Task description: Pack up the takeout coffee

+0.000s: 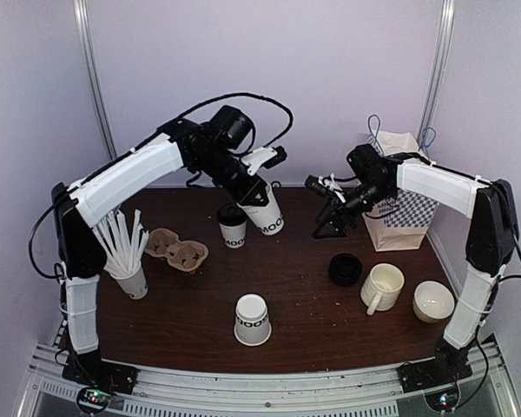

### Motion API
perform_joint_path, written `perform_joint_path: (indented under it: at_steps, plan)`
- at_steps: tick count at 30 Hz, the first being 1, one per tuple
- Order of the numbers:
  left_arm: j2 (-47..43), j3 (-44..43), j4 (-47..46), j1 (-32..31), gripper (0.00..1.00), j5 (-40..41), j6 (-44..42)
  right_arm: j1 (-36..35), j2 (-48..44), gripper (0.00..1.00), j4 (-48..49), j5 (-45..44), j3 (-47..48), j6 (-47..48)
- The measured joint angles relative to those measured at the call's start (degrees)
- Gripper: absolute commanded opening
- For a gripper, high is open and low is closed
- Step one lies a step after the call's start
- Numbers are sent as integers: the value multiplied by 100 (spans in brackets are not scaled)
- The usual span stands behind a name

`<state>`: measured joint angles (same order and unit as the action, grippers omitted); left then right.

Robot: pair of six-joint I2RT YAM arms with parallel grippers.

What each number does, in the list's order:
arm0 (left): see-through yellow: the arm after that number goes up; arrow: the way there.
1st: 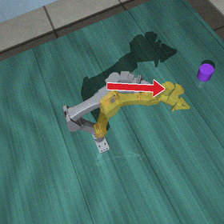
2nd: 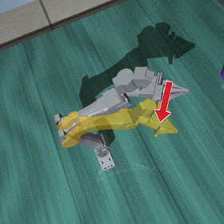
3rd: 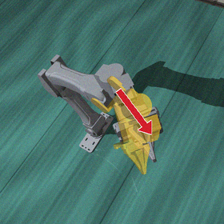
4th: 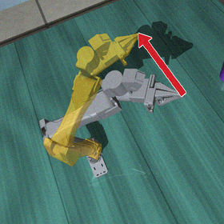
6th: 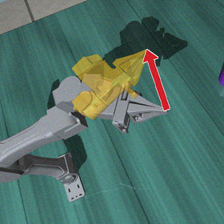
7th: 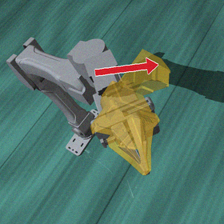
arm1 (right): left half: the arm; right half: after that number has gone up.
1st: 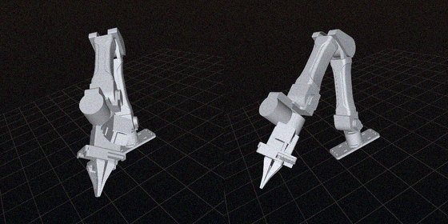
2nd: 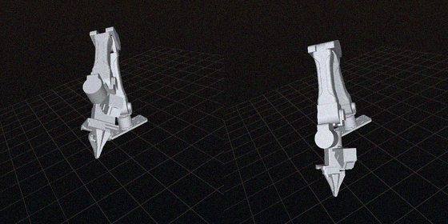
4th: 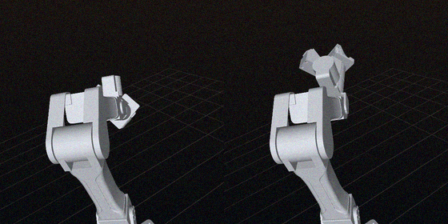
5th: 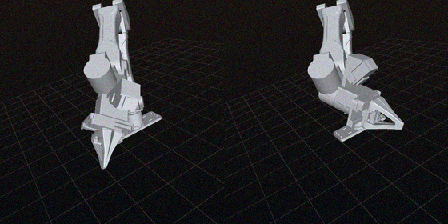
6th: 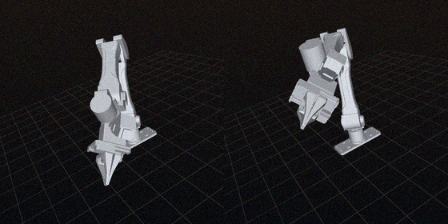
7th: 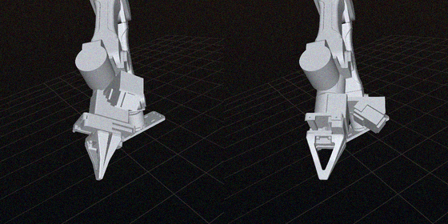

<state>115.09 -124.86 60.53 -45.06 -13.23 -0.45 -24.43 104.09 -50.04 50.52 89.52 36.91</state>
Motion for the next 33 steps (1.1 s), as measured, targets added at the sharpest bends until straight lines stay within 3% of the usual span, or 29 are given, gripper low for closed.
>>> perform_joint_path:
  at_steps: [6, 12, 30, 33]
  plan:
    - [1405, -809, -26, -212, 0, 649, -531, 433, -208, 74, -35, -173, -304, -72]
    - [2105, -1296, -24, -332, 0, 1292, -916, 435, -592, 75, -50, -310, -586, -144]
    - [2498, -1532, -70, -365, 0, 1423, -1169, 415, -723, 75, -59, -295, -664, -262]
    - [2616, -1532, -68, -365, 12, 1408, -1172, 413, -723, 75, -74, -295, -664, -262]
